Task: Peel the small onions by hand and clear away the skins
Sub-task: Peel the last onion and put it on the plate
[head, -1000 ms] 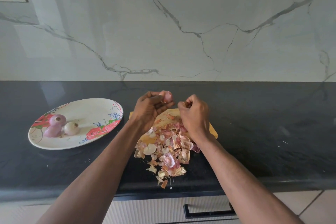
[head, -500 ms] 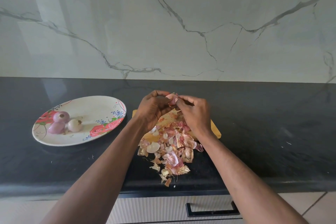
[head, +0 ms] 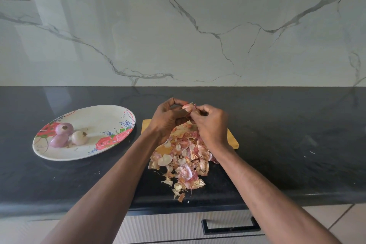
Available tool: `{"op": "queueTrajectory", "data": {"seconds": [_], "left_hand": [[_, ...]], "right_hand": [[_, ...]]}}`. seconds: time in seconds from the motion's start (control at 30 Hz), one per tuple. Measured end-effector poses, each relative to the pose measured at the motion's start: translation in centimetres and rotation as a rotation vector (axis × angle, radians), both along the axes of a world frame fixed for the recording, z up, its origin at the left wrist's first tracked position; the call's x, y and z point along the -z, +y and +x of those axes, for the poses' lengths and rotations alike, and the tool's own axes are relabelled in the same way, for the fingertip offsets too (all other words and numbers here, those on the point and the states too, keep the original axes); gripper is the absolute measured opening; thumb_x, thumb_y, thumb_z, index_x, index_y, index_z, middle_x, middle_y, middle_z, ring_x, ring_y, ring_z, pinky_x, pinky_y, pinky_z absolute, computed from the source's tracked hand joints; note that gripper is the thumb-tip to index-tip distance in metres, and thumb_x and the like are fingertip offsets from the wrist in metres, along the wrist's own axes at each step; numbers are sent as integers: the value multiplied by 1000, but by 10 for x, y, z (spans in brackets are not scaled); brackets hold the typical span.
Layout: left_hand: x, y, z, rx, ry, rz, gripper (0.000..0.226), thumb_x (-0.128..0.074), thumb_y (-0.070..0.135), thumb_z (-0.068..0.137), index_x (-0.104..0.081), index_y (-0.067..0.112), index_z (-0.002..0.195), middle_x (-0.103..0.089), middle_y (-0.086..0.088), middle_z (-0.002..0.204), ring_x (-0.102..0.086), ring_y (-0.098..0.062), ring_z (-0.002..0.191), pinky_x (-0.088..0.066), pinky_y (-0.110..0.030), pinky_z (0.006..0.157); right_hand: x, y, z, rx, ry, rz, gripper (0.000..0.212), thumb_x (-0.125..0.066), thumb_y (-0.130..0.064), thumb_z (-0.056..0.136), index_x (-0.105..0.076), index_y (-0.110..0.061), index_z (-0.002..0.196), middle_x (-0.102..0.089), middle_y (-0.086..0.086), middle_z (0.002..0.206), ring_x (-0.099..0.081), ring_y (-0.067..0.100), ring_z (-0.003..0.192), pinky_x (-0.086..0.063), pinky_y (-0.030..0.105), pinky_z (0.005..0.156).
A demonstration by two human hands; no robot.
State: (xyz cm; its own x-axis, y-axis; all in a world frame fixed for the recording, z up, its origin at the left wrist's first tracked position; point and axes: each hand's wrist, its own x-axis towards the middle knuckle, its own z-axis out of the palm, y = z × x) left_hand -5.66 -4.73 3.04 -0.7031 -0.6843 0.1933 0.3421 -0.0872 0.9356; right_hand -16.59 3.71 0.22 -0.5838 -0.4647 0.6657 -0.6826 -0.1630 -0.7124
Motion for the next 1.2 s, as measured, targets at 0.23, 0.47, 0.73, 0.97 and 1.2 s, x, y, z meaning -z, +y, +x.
{"op": "queueTrajectory", "data": {"seconds": [0.23,0.47,0.73,0.97,1.2], "left_hand": [[0,-1,-2,21,36,134,6,-60,-5,94,-60,-1,98,-73,-20,101,-74,-23,85,-61,-30,74],[-2,-1,-1,46,79,258,8,-54,-7,96,-59,-1,97,-74,-21,99,-74,-30,92,-63,-36,80],[2,-13,-3,-57,72,260,7,-55,1,99,-62,3,99,-73,-15,104,-70,-20,85,-62,-31,80],[0,-11,0,-35,73,272,16,-55,-4,97,-67,-4,108,-73,-21,106,-73,-28,92,-62,-38,85],[-1,-6,2,-68,-17,155,9,-65,-2,91,-72,-5,95,-74,-20,94,-74,-27,83,-62,-30,74]], "right_hand": [[-8,3,2,-39,-128,2,14,-78,-24,87,-78,-13,80,-73,-3,70,-69,20,63,-55,45,54],[-7,0,-4,9,-207,33,11,-72,-11,89,-77,-9,79,-71,-1,67,-68,21,63,-57,46,57],[-5,-2,-8,98,-190,112,13,-70,-10,90,-75,-9,78,-69,-2,66,-64,12,56,-53,31,52],[-10,-3,-5,-156,-285,110,22,-78,-38,84,-78,-19,95,-76,-6,83,-72,9,80,-61,41,77],[-13,3,0,-207,-334,86,14,-77,-38,87,-82,-25,83,-78,2,79,-74,34,73,-60,59,66]]}}
